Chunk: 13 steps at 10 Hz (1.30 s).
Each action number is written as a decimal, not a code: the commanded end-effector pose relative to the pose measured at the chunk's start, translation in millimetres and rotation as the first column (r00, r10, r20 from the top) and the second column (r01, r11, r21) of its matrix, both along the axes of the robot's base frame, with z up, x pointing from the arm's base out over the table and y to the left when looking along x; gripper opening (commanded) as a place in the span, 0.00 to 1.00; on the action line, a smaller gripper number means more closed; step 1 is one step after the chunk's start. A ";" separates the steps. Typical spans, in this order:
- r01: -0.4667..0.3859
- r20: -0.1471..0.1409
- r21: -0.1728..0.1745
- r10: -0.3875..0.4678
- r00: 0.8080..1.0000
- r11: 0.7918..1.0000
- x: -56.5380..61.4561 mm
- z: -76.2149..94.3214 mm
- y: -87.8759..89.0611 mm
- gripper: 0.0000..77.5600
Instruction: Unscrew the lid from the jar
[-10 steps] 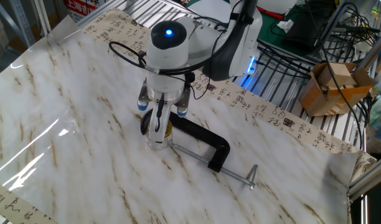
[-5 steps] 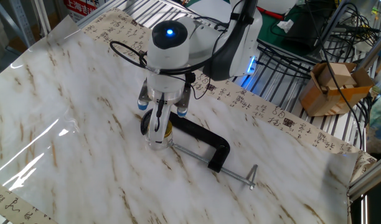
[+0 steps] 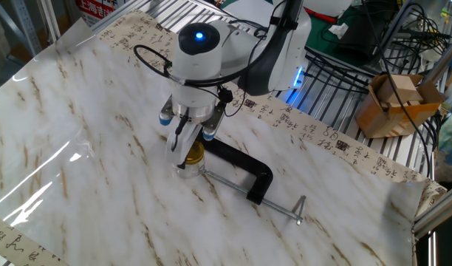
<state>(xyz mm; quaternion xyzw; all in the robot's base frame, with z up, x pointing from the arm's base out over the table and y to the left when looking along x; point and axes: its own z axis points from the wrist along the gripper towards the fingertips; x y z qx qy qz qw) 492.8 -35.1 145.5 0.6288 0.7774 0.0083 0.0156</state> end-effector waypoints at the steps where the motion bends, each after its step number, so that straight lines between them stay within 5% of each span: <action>1: 0.051 0.011 0.016 -0.051 0.999 0.999 0.3 -1.3 -1.0 1.00; 13: 0.075 -0.002 0.011 -0.075 0.997 0.997 1.6 -7.1 1.5 1.00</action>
